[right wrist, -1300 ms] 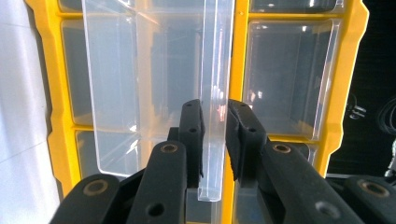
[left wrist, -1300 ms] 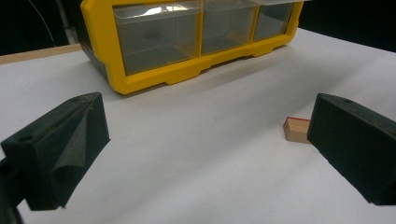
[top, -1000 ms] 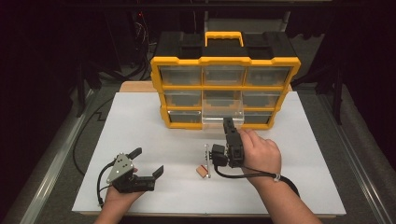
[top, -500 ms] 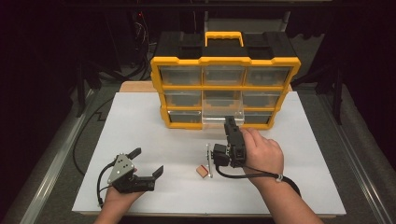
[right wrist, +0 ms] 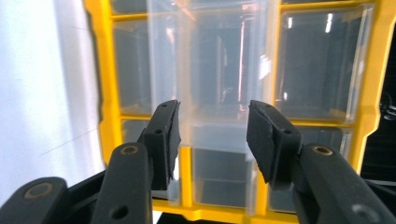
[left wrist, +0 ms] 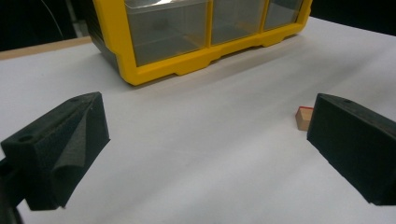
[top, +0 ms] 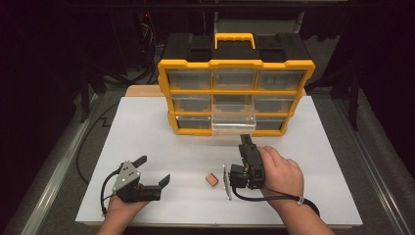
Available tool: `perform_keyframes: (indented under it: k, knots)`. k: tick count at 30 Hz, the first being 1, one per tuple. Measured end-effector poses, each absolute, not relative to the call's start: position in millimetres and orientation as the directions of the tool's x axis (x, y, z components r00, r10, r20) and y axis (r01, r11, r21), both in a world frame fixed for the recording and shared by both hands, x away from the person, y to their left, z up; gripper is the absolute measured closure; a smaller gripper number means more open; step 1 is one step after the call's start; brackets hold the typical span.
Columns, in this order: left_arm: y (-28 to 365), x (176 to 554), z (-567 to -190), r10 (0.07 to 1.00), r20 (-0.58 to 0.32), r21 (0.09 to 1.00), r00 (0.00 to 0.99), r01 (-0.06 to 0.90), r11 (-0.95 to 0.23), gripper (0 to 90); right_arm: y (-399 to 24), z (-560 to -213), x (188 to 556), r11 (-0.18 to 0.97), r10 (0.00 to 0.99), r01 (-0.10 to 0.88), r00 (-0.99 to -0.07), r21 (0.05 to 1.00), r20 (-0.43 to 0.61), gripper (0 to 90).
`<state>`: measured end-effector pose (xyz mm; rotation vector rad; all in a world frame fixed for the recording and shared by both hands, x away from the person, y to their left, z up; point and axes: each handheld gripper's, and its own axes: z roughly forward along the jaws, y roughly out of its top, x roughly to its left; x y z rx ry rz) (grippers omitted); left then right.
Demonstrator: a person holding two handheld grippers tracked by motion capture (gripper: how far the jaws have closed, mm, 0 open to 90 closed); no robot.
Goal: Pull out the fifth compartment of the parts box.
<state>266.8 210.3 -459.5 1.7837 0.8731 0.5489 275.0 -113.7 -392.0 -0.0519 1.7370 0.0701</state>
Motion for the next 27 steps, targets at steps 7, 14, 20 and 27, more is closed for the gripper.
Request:
perform_keyframes:
  k: [7, 14, 20, 27]
  knots:
    - [212.8, 268.3, -459.7, 0.777, -0.061, 0.93, 0.627, 0.318, -0.183, 0.8, -126.2, -411.1, 270.6, 0.997, 0.0, -0.077, -0.205, 0.017, -0.979, 49.8]
    - [214.7, 269.1, -460.4, 0.791, -0.042, 0.931, 0.611, 0.31, -0.19, 0.3, -147.3, -437.1, 273.8, 0.999, -0.009, -0.038, -0.267, 0.001, -0.964, 44.0]
    - [214.7, 270.8, -460.9, 0.792, -0.029, 0.929, 0.61, 0.308, -0.203, 0.3, -164.9, -456.7, 270.4, 1.0, -0.008, -0.005, -0.311, -0.007, -0.951, 42.1]
    - [217.0, 272.2, -463.1, 0.801, -0.021, 0.925, 0.599, 0.316, -0.212, 0.3, -182.0, -472.0, 266.8, 1.0, -0.007, 0.025, -0.338, -0.016, -0.941, 40.8]
